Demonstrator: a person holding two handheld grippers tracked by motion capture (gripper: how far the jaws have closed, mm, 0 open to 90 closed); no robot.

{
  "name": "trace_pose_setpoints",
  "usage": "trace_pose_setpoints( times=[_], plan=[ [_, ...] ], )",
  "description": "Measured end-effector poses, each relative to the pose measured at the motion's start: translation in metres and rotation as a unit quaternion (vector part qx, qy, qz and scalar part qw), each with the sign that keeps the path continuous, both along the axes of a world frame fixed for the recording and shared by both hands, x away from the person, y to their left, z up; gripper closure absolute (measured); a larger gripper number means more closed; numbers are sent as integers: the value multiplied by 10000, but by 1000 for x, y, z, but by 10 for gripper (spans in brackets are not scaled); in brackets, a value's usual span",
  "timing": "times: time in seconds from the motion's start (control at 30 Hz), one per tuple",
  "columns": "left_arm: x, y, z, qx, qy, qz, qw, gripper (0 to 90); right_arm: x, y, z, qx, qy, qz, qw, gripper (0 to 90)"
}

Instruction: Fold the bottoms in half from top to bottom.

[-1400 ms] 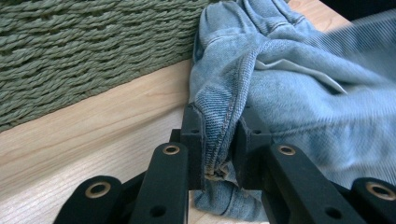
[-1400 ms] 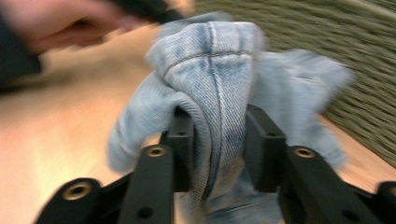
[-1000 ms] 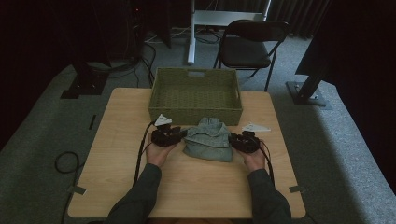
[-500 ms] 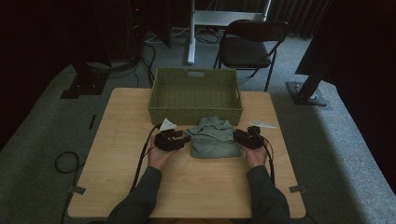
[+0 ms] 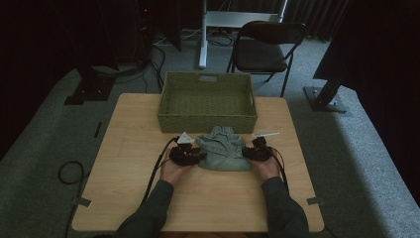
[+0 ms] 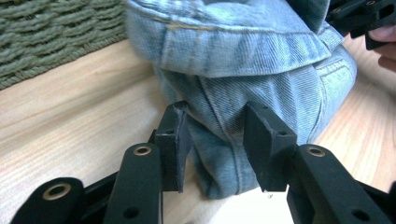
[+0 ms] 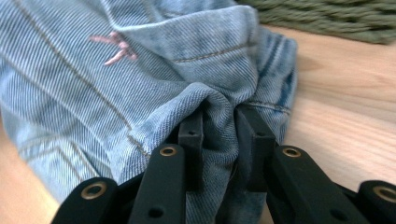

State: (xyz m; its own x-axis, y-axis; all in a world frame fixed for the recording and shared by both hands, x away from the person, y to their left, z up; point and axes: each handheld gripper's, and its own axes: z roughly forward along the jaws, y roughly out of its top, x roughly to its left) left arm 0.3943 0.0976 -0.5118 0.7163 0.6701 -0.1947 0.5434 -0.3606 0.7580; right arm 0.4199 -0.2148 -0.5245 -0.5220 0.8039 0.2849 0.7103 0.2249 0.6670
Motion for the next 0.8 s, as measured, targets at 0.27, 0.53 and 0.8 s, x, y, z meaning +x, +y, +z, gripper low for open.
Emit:
trace_pose_setpoints(
  times=[0.27, 0.53, 0.8],
  plan=[
    [-14, 25, 3, -70, -407, 222, 9989, 578, -13, 7, 10, -233, -215, 335, 9989, 669],
    [-12, 40, 21, -150, -858, 425, 9953, 573, -25, -1, 37, -224, -980, 320, 9944, 532],
    [-6, 36, 29, -139, -1002, 488, 9937, 581, -21, -1, 51, -168, -1208, 266, 9922, 530]
  ],
)
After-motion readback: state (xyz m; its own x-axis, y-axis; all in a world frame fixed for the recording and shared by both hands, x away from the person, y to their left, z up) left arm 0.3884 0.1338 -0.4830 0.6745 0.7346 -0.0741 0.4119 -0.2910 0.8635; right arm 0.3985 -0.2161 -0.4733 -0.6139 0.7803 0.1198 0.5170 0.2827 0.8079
